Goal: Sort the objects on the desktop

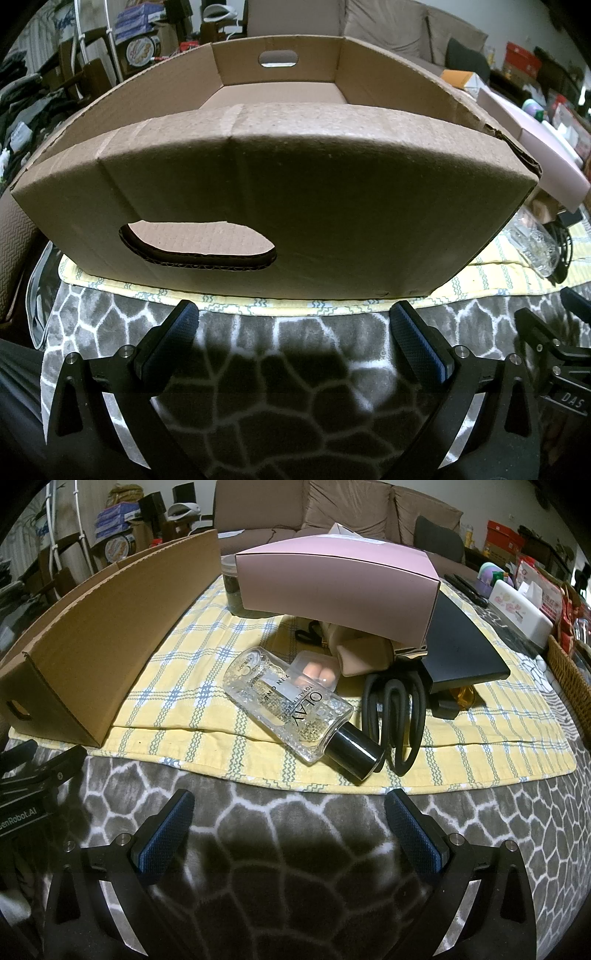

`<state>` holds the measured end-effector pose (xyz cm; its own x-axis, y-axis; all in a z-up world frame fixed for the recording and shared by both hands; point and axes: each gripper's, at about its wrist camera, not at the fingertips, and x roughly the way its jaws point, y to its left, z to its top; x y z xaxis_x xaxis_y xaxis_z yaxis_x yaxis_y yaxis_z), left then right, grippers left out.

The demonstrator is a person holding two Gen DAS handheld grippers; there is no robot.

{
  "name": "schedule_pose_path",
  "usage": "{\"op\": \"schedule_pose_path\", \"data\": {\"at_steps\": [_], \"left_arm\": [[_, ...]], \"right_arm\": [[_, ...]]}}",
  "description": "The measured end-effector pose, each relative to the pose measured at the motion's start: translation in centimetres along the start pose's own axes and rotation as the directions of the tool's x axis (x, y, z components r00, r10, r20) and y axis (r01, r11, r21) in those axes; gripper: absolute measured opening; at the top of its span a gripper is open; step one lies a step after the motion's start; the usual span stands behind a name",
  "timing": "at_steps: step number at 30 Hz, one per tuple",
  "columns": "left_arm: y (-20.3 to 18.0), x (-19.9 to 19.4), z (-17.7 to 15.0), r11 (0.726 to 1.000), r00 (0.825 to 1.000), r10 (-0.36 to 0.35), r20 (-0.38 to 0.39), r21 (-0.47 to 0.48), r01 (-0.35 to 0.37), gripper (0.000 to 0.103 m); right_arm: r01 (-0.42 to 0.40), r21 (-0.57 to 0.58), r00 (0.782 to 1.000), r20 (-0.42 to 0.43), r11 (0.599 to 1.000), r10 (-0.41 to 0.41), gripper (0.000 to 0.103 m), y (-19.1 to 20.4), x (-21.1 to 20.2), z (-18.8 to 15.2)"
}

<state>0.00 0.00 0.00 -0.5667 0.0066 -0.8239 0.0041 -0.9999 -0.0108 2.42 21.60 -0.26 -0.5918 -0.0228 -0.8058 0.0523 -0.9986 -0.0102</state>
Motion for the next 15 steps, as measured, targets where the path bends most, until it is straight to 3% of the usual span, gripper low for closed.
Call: {"op": "schedule_pose_path", "data": {"at_steps": [7, 11, 15], "left_arm": [[0.0, 0.0, 0.0, 1.000, 1.000, -0.003, -0.003, 0.009, 0.003, 0.103], [-0.1, -0.4, -0.2, 0.998, 0.999, -0.031, -0.014, 0.061, 0.032, 0.103], [-0.4, -2.0, -0.3, 0.991, 0.999, -0.037, 0.027, 0.128, 0.033, 0.103]], "right_arm": [[-0.001, 0.000, 1.000, 0.000, 1.000, 0.001, 0.103, 0.0, 0.0, 0.0], [-0.006, -0.003, 1.000, -0.023, 1.000, 0.006, 0.103, -0.2, 0.0, 0.0], [0.010, 0.011, 1.000, -0.024, 1.000, -0.010, 0.103, -0.6, -0.7, 0.1]]}}
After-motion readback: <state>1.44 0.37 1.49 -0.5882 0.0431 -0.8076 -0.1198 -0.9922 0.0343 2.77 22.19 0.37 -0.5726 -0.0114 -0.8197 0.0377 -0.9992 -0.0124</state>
